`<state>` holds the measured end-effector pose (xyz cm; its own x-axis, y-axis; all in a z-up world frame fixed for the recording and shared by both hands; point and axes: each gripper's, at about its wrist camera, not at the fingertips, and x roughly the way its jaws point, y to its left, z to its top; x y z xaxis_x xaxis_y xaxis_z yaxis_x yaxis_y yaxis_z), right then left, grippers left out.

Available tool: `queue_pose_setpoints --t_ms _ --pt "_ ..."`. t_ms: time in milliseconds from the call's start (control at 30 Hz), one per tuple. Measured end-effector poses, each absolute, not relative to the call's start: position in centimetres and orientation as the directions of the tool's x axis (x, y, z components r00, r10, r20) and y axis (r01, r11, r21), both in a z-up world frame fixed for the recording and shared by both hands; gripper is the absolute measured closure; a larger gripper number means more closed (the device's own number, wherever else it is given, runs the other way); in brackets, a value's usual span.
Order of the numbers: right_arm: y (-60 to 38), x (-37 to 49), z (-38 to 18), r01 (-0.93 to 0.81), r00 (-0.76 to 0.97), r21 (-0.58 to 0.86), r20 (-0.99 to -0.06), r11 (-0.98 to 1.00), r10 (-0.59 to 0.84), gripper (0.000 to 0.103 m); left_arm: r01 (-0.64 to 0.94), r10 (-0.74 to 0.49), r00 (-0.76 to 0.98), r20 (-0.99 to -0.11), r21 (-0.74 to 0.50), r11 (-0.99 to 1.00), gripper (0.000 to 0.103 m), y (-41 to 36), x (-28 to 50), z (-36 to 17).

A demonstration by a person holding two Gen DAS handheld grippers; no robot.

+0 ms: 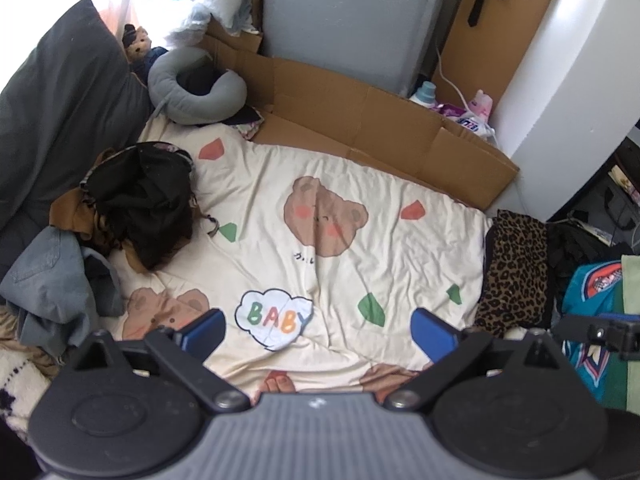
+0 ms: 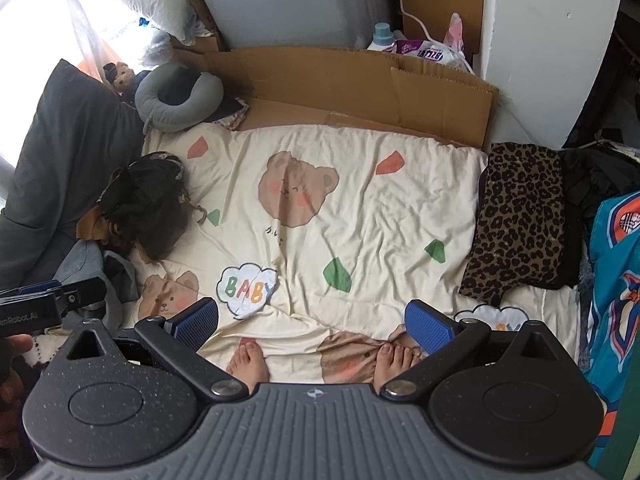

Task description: Fold clothes

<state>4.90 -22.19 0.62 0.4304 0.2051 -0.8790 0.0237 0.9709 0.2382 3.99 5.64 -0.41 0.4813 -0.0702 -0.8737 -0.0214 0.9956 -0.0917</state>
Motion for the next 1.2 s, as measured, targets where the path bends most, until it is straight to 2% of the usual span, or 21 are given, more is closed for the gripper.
queue_pose_setpoints --t_ms 300,833,1100,1200 --pt "-21.9 7.0 0.3 0.017 0.432 0.222 -0.881 0.975 0.193 0.001 -0.086 -0.014 0.497 -0.868 -0.065 0.994 0.003 8.2 5.7 -0.3" --pt "-20.2 11.7 -0.1 -0.044 0.48 0.237 -0.847 0.971 0.229 0.001 -0.128 -0.025 0.532 -0.847 -0.109 0.986 0.003 12.9 8.6 -1.9" --pt "-20.0 15.2 -1.3 -0.072 0.45 0.307 -0.839 0.949 0.306 0.001 -0.164 0.016 0.565 -0.825 -0.093 0.982 0.003 15.4 10.4 -2.5" --pt "-19.8 16.3 -1.7 -0.079 0.456 0.293 -0.839 0.953 0.296 0.001 -0.172 0.016 0.578 -0.816 -0.102 0.98 0.003 16.5 11.2 -2.5"
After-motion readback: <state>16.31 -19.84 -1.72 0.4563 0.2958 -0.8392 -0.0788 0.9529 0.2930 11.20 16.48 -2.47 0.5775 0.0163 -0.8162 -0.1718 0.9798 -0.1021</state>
